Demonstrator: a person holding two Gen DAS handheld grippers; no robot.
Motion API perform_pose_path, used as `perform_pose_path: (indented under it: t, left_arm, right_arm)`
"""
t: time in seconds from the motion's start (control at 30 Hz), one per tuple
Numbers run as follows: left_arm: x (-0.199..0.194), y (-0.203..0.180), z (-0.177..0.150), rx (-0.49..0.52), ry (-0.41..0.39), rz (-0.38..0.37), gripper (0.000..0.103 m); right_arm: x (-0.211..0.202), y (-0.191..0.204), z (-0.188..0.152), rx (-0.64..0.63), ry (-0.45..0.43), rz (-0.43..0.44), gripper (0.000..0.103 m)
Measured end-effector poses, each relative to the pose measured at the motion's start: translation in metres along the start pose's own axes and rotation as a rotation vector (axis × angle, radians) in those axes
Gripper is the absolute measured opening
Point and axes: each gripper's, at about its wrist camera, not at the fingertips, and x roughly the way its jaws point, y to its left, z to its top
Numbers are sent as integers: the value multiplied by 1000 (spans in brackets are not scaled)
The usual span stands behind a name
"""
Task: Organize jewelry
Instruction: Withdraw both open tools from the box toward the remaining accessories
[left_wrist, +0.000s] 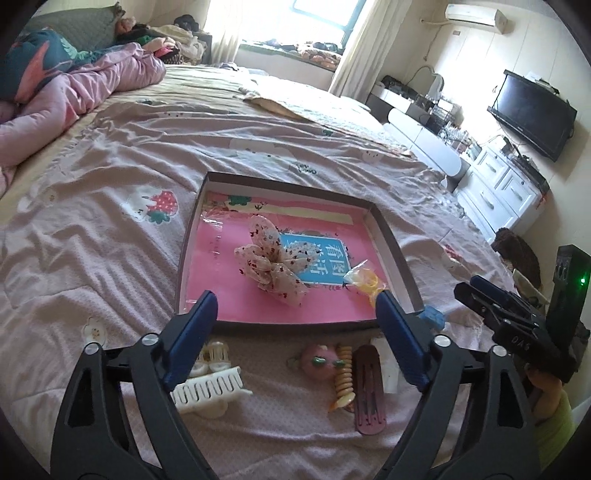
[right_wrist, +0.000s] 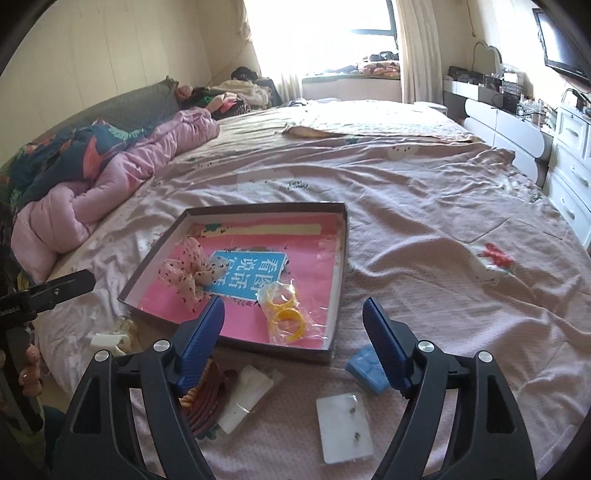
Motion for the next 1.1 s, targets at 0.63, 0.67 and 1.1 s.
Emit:
perform_pose_path:
  t: [0.63, 0.67, 1.1]
  left_arm:
    - [-37, 2, -22, -16, -47, 12, 79]
    - [-38, 1, -24, -14, -46, 15, 79]
    - [-42, 5, -53, -9, -6, 67, 79]
  right_arm:
    - [-53, -9, -21, -28, -41, -18, 76]
    - [-55, -10, -23, -30, -39, -17, 76]
    - [-64, -9, -51, -65, -3, 2, 76]
